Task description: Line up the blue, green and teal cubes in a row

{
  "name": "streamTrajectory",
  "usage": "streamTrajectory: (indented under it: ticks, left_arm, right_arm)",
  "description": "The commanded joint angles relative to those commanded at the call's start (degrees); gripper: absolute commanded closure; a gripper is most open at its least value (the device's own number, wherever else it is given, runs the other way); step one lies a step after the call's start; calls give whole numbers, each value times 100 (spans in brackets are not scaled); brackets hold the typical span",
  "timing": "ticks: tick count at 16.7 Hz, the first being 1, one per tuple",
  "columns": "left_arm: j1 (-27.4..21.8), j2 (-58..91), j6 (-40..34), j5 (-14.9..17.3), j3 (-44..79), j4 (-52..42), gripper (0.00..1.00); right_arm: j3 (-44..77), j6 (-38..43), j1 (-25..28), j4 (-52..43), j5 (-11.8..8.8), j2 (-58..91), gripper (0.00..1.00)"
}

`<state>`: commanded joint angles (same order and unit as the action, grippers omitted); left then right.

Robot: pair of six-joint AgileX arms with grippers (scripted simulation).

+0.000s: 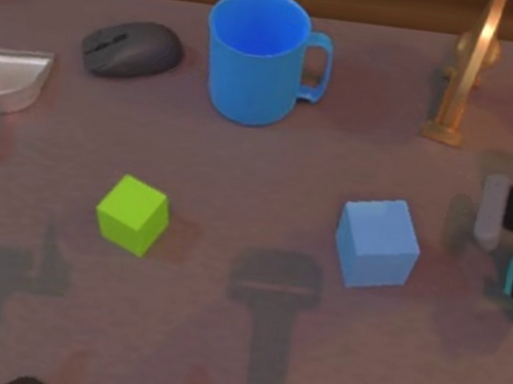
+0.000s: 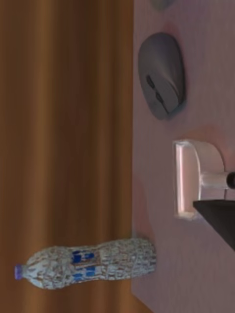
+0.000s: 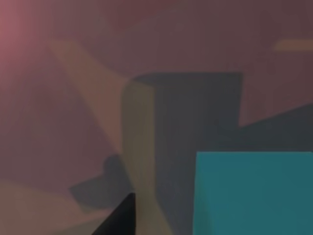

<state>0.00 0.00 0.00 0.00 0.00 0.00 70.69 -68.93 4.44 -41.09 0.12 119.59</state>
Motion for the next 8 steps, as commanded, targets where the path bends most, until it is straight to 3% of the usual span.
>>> streamTrajectory:
  ticks: [3, 8]
  left_arm:
    - [0, 0, 0, 0, 0, 0, 0]
    - [0, 0, 0, 0, 0, 0, 0]
  right_arm:
    - [0, 0, 0, 0, 0, 0, 98]
    - [0, 0, 0, 0, 0, 0, 100]
